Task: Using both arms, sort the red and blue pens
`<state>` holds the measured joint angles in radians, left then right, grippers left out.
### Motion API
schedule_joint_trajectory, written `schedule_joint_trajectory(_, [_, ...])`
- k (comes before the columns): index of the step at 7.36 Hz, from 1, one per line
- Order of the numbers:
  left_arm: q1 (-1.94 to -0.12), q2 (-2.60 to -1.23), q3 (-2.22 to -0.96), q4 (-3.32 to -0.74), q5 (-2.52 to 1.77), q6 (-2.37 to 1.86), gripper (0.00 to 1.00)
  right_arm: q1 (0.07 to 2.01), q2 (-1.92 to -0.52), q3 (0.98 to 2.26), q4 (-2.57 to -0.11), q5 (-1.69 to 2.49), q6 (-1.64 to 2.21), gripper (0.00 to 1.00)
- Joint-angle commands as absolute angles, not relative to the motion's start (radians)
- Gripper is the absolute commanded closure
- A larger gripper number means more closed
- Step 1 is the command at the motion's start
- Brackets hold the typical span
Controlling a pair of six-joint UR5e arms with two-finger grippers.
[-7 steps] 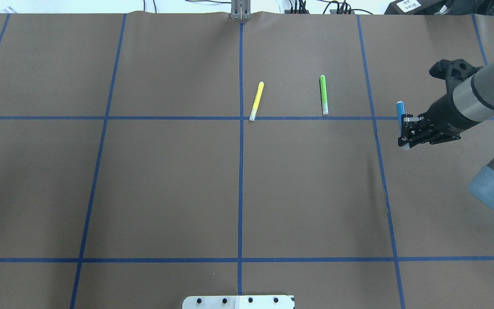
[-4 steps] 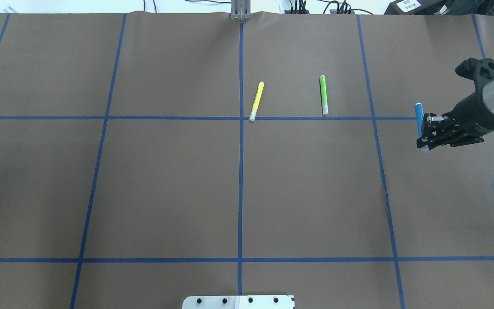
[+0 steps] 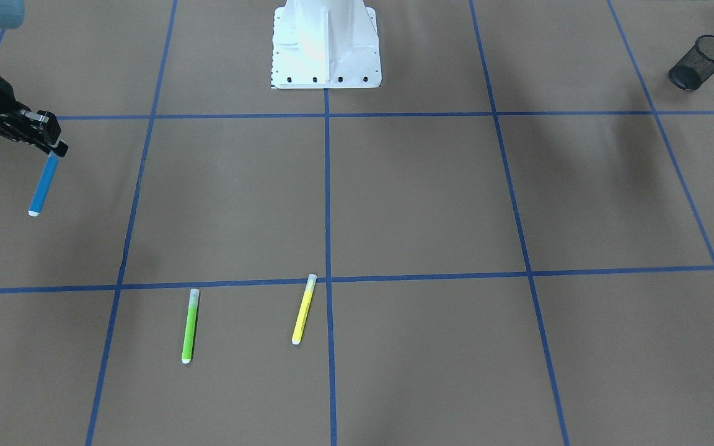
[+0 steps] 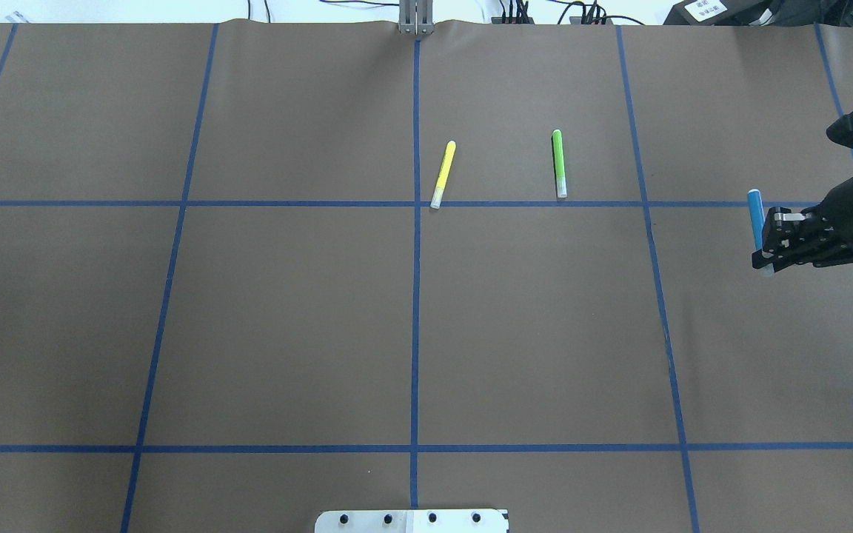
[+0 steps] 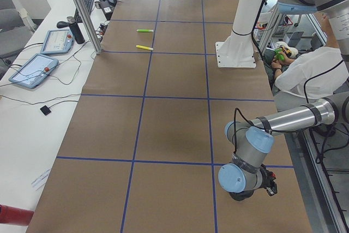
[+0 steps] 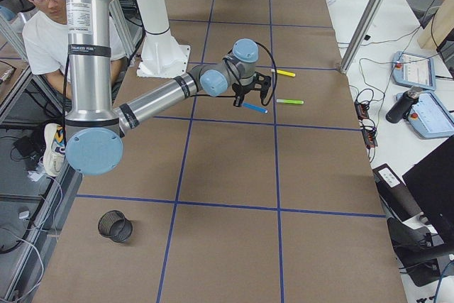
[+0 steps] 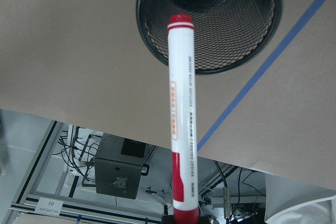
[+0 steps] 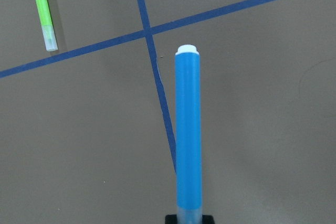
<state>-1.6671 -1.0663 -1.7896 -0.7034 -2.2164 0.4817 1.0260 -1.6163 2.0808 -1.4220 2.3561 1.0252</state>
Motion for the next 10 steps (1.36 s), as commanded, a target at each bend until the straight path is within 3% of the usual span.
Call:
schedule_joint_trajectory(1, [-1.666,-1.092,-1.741,-0.706,-2.227,0.482,0.78,1.043,-1.67,2.108,-1.422,2.37,0.997,1.0])
schedule_joint_trajectory(2, [-1.666,-1.1,-1.724,-0.707,-2.247,0.482,0.47,1.045,-1.686,2.112,-1.422,2.378,0.989,1.0])
schedule_joint_trajectory(3, [-1.666,-1.1,-1.718,-0.712,-2.273,0.471,0.0,1.048,-1.713,2.134,-1.422,2.385,0.988,1.0])
schedule_joint_trajectory(7, [-1.666,-1.236,-1.67,-0.721,-2.29,0.469,0.0,1.078,-1.805,2.175,-1.425,2.382,0.933,1.0])
schedule_joint_trajectory(10, [-1.664,-1.389,-1.663,-0.744,-2.292,0.409,0.0,1.179,-1.893,2.154,-1.443,2.361,0.687,1.0])
